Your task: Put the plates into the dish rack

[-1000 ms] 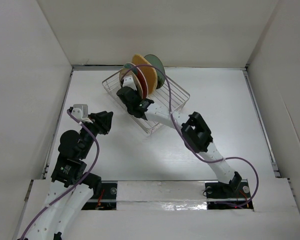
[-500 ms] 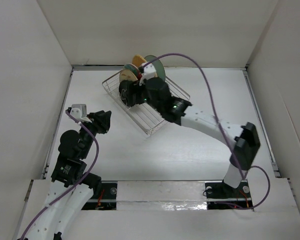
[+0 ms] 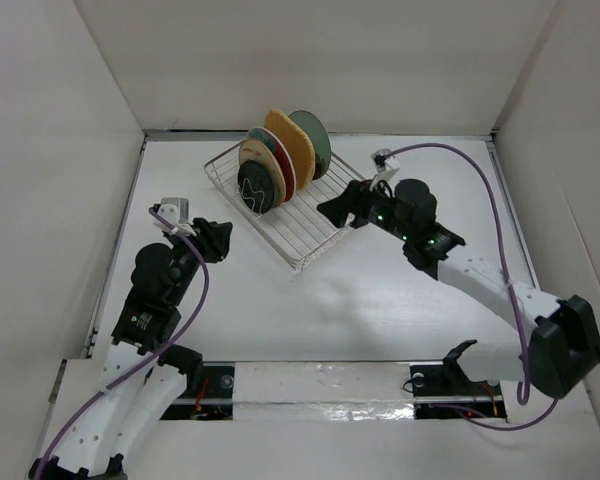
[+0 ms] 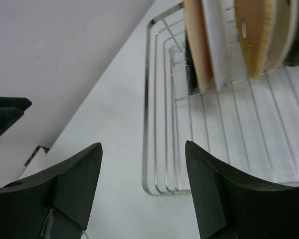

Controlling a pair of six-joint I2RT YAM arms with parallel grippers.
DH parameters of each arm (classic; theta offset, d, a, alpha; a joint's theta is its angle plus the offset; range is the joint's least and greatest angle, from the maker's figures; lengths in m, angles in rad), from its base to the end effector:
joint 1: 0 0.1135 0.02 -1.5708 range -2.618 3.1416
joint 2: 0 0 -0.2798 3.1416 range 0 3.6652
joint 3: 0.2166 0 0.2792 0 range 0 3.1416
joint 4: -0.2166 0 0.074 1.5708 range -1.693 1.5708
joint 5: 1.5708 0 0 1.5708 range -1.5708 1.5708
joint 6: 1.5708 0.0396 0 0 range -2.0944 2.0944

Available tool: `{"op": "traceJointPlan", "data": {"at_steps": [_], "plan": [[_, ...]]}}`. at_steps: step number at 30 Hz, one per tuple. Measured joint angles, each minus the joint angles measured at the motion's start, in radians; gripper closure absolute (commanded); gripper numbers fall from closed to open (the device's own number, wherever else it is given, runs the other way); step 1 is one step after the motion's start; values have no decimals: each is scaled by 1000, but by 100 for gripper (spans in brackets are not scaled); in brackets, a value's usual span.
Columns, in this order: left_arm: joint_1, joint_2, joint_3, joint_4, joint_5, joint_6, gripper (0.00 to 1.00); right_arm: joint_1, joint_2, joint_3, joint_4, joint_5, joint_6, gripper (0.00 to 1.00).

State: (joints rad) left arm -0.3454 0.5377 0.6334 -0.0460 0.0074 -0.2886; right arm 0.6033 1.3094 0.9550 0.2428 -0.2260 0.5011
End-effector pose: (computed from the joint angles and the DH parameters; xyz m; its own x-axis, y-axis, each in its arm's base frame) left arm 0.1494 -0.0541 0.3482 -0.0535 -0.2832 -0.9576 0.3445 0.8948 -0.2839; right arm 0.2718 0.1980 0.3329 -0.4341 0.2694 -0.8596 -0.6017 0.6234 0.4993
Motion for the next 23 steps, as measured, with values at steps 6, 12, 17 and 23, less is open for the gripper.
{"op": "traceJointPlan", "data": {"at_steps": [6,12,17,23], "plan": [[0,2,-12,4,13,2,64,-95,-351,-162,-50,169,-67,36],[0,23,-12,24,26,7,64,-129,-578,-426,96,359,-42,40],[0,29,-12,27,33,14,64,-142,-516,-478,94,425,-16,40],[0,-5,-21,34,38,19,64,-144,-482,-478,110,438,-3,40]]}}
